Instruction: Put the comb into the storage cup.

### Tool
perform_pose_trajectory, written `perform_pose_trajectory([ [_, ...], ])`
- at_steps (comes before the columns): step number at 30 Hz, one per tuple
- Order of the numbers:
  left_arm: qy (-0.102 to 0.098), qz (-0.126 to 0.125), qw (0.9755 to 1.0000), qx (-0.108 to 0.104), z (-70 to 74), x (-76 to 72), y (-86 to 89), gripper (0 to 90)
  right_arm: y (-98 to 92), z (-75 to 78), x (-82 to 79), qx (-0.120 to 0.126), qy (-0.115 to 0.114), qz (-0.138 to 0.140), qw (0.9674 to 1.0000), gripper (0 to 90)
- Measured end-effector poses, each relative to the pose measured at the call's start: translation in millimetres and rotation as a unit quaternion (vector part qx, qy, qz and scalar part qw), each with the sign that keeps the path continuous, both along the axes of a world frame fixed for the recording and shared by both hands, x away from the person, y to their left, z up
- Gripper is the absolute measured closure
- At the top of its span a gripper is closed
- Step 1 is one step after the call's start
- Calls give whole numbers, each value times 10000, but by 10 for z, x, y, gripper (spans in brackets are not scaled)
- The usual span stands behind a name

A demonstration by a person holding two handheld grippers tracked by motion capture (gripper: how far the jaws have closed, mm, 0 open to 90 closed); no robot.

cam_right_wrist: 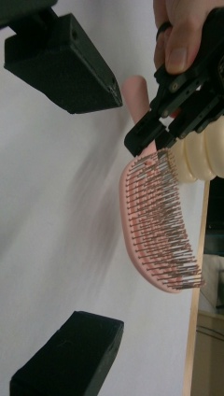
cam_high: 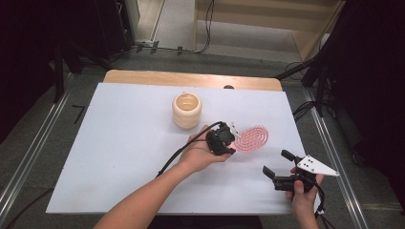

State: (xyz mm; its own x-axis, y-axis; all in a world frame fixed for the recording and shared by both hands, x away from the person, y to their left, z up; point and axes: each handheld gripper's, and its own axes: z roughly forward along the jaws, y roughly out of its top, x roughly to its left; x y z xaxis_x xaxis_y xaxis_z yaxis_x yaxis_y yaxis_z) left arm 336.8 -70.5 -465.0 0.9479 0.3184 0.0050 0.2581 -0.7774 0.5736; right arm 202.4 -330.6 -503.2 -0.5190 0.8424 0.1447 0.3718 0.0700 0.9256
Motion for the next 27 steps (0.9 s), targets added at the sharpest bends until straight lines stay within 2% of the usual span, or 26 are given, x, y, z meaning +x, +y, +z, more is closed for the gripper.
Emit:
perform_pose_trajectory([
  [7,-55,28,9996,-261,75,-39,87,703,53,88,30,148,-17,-3,9999,0],
  [11,-166,15,9995,-284,99,-73,116,703,72,135,72,262,-25,-30,9996,0],
  [17,-171,68,9988,-446,102,-100,150,703,142,217,137,459,-19,0,9989,0],
  [21,-229,82,9983,-536,102,-129,178,703,221,278,207,726,121,51,9973,0],
  [27,-339,100,9967,-728,115,-182,240,703,318,333,273,865,275,36,9959,0],
])
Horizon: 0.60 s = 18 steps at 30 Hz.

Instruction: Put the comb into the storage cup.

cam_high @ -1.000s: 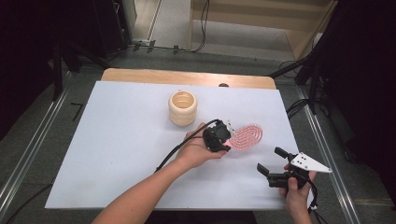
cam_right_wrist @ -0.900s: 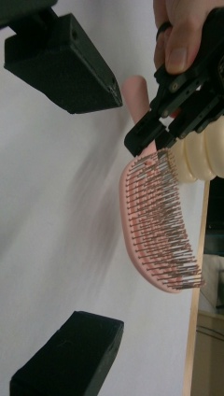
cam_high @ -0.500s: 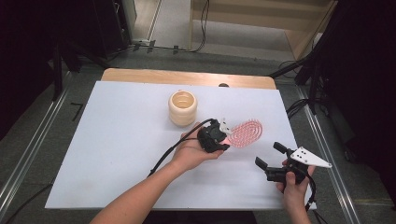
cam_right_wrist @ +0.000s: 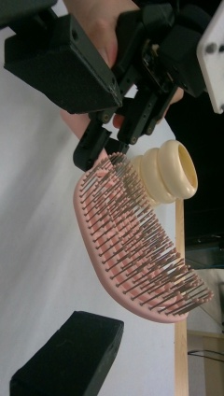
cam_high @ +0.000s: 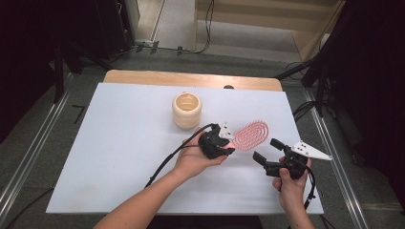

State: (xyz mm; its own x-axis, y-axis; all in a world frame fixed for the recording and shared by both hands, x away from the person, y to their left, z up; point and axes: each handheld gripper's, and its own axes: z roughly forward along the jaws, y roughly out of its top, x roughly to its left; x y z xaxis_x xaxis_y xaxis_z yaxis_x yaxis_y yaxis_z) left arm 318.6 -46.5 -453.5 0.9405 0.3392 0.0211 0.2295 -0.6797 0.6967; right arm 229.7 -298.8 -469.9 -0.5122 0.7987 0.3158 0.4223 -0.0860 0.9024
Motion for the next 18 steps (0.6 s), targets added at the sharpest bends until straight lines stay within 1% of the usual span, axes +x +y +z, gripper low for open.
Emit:
perform_pose_trajectory([
  [1,2,12,10000,-38,2,-7,7,703,18,9,16,20,40,-26,10000,0],
  [3,-62,19,9999,-91,12,-25,30,703,52,22,51,91,121,-47,9999,0],
  [4,-82,27,9999,-143,20,-36,46,703,67,26,65,114,149,-54,9998,0],
  [5,-133,70,9996,-223,29,-55,66,703,118,42,105,191,216,-38,9996,0],
  [6,-133,70,9996,-223,29,-55,66,703,118,42,105,191,216,-38,9996,0],
  [7,-138,87,9995,-265,37,-66,82,703,137,47,119,203,226,-67,9995,8],
  [8,-223,117,9991,-328,42,-81,105,704,194,68,147,295,259,-114,9992,28],
  [9,-223,117,9991,-328,42,-81,105,703,194,68,147,295,259,-114,9992,28],
  [10,-221,146,9989,-396,41,-90,115,703,213,75,158,323,271,-121,9990,34],
  [12,-284,157,9985,-448,47,-100,145,703,261,96,181,392,292,-133,9987,51],
  [13,-278,169,9984,-470,53,-104,160,703,302,118,209,430,285,-171,9985,75],
  [14,-292,177,9981,-516,53,-105,170,703,302,118,209,430,285,-171,9985,75],
  [15,-315,225,9976,-580,57,-112,188,703,316,128,214,468,318,-184,9982,87],
  [16,-323,231,9974,-604,60,-111,200,703,334,140,229,500,332,-227,9979,111],
  [18,-354,212,9968,-690,67,-115,232,703,360,151,256,585,386,-250,9972,123],
])
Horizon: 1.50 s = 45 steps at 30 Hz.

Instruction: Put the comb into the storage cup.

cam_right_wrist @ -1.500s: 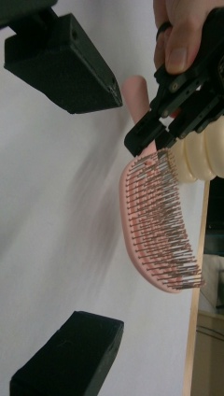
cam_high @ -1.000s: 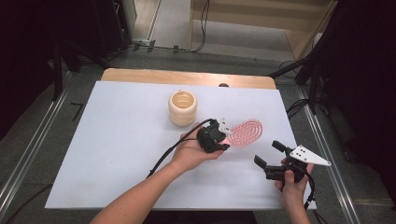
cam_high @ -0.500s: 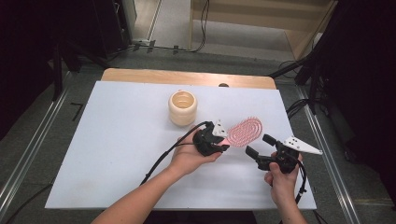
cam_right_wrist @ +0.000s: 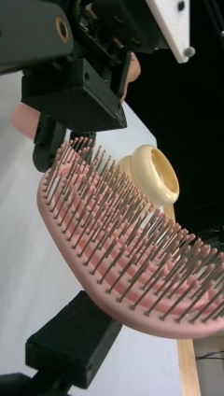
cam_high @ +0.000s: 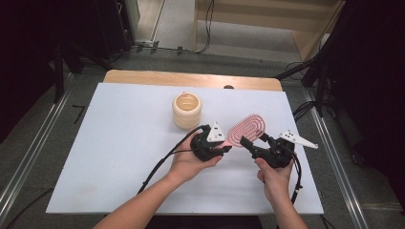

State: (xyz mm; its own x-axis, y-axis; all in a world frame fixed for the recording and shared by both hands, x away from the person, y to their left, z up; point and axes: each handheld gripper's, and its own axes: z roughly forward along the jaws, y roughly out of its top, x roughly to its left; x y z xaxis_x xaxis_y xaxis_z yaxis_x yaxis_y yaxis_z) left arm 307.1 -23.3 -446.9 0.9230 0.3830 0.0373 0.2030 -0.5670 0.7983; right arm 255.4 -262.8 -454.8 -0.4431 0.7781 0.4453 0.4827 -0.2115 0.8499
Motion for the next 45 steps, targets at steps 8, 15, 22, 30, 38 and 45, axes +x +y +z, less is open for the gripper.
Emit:
perform_pose_trajectory([
  [8,-155,86,9997,-195,14,-20,82,703,91,35,109,395,250,-135,9988,260],
  [15,-202,137,9993,-291,-9,-31,102,702,192,65,167,533,293,-81,9981,363],
  [22,-273,207,9987,-364,-28,-48,115,702,213,59,200,756,353,-55,9965,444],
  [30,-273,166,9984,-457,-59,-57,138,700,154,29,227,1322,373,291,9901,589],
  [38,-184,257,9973,-661,-73,-72,179,471,215,71,185,943,108,491,9943,611],
  [45,-10,381,9957,-843,-59,-93,280,250,271,146,142,636,-184,575,9962,612],
])
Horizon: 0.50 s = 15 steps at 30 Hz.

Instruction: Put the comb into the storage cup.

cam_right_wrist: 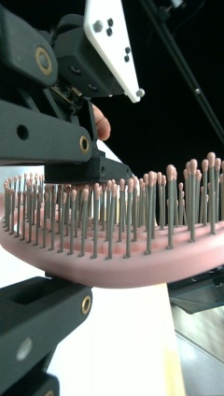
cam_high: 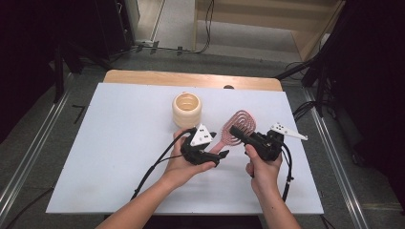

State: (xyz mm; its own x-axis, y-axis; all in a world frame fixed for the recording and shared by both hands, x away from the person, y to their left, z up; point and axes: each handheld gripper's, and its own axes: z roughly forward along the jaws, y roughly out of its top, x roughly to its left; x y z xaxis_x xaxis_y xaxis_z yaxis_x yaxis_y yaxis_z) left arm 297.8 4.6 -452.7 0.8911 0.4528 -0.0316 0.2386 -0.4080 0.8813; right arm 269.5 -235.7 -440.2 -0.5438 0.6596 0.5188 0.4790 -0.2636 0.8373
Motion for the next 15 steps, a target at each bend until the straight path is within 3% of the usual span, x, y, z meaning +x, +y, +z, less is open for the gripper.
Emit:
perform_pose_trajectory([
  [5,-66,152,9997,-190,15,-18,146,125,86,79,-13,-291,-260,41,9992,612],
  [10,-126,270,9989,-368,25,-34,323,22,113,117,-11,-365,-323,56,9988,612],
  [15,-187,342,9977,-562,50,-48,546,0,120,155,-1,-447,-382,11,9983,612],
])
